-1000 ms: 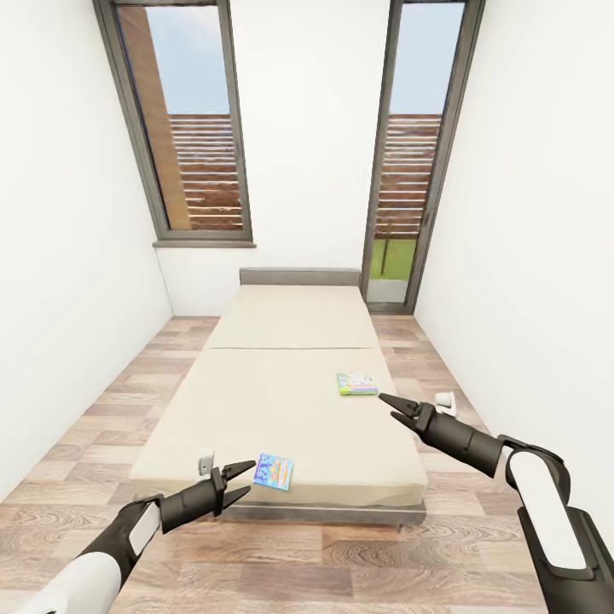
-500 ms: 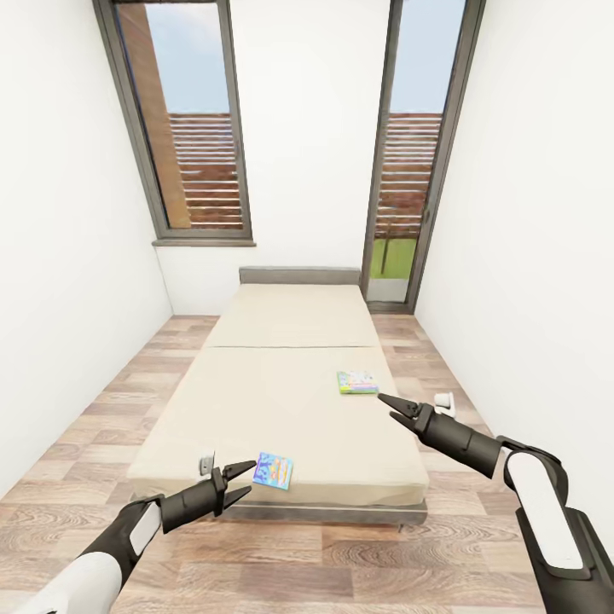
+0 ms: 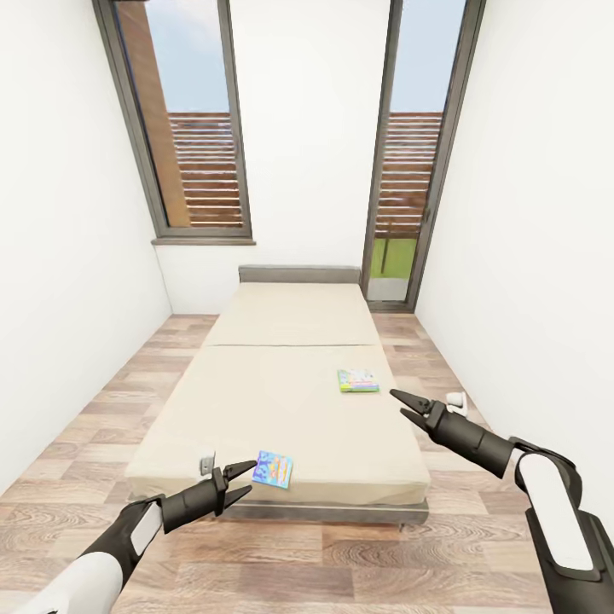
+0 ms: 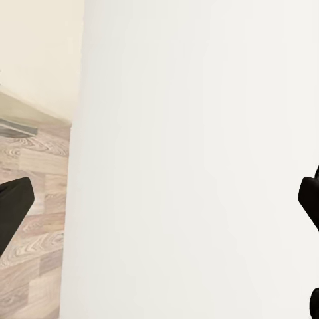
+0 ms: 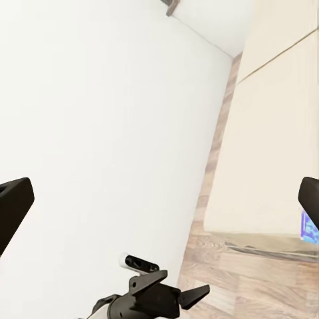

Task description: Put all the toys in the child's room - the three board games (two on the bed and one on the table), the two jigsaw puzzles on the table, and the tennis ball on the table - inside the toy box on the table in the child's room.

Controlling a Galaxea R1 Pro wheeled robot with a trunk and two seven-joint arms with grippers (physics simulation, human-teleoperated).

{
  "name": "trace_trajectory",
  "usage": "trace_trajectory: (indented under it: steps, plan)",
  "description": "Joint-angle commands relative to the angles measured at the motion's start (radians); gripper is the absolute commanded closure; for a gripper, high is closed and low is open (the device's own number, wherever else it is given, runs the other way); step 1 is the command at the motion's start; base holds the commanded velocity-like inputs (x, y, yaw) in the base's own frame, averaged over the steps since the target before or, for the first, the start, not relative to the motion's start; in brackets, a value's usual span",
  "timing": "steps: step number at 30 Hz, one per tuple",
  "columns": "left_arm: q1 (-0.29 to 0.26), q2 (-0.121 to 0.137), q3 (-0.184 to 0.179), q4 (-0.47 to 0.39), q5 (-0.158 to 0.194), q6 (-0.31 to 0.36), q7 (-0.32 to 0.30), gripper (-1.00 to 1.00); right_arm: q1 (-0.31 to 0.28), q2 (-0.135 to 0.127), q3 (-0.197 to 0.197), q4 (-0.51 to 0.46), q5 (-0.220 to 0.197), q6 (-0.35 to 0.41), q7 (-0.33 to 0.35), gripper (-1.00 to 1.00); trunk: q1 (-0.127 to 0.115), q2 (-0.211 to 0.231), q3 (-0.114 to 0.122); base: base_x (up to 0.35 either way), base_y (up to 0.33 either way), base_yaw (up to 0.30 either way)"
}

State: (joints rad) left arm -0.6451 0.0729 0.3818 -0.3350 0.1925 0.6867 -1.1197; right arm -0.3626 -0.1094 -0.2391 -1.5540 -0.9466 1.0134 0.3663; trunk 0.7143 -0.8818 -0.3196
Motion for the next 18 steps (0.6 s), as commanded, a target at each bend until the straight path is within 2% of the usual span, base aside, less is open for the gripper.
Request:
trace_trajectory:
  steps: [1,18]
  plan:
    - [-0.001,0.0,0.002,0.0,0.002,0.007,-0.002,-1.0,-0.001,0.001,-0.003,0.0,0.009,0.004,0.01,-1.0,0.004,-0.008,-0.004,0.0,0.0,0.0]
    - [-0.001,-0.008,0.001,0.002,0.001,0.004,-0.002,-1.0,-0.001,0.001,-0.003,-0.001,0.008,0.01,0.012,-1.0,0.069,-0.127,-0.058,0.0,0.0,0.0]
